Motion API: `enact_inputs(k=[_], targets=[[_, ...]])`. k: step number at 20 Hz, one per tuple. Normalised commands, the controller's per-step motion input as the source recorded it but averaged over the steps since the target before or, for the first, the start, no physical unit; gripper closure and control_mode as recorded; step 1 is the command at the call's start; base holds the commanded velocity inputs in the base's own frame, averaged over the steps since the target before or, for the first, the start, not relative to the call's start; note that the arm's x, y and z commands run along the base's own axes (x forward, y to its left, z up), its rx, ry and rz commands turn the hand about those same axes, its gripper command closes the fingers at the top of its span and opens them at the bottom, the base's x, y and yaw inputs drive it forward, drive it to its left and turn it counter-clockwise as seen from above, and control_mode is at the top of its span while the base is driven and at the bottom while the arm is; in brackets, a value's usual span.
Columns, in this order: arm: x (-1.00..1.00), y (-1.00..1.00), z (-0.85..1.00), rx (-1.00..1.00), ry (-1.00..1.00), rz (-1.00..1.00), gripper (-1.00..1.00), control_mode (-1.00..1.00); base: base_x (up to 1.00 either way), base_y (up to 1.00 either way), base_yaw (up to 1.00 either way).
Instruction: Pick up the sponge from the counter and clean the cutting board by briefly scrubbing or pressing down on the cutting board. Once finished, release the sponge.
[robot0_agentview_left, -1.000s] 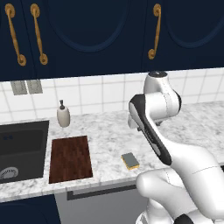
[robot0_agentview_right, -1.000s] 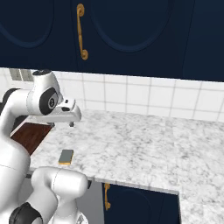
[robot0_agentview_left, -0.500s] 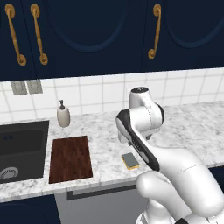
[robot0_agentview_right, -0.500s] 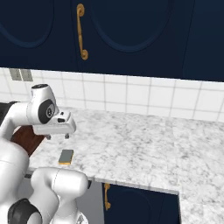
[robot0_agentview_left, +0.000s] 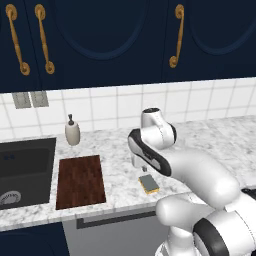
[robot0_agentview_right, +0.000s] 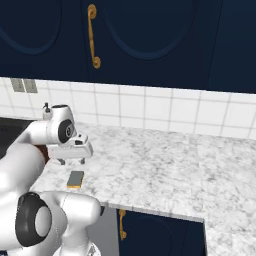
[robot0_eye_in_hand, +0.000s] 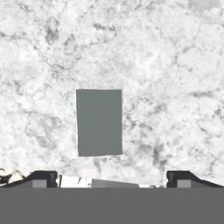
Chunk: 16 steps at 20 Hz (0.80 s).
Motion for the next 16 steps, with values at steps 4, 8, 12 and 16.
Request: enact_inputs(k=[4,8,12,16], targets=[[0.40,0.00,-0.72,0.05,0.01,0.00,-1.00,-1.00,0.00,0.00,0.00],[0.04,0.11,-0.37,0.00,0.00,0.00,-1.00,-1.00,0.00,0.00,0.00],[0.00,0.15,-0.39,0.00,0.03,0.00,-1.00,-1.00,0.00,0.00,0.00],[-0.02,0.02,-0.07,0.00,0.02,0.00,-1.00,-1.00,0.00,0.00,0.00]])
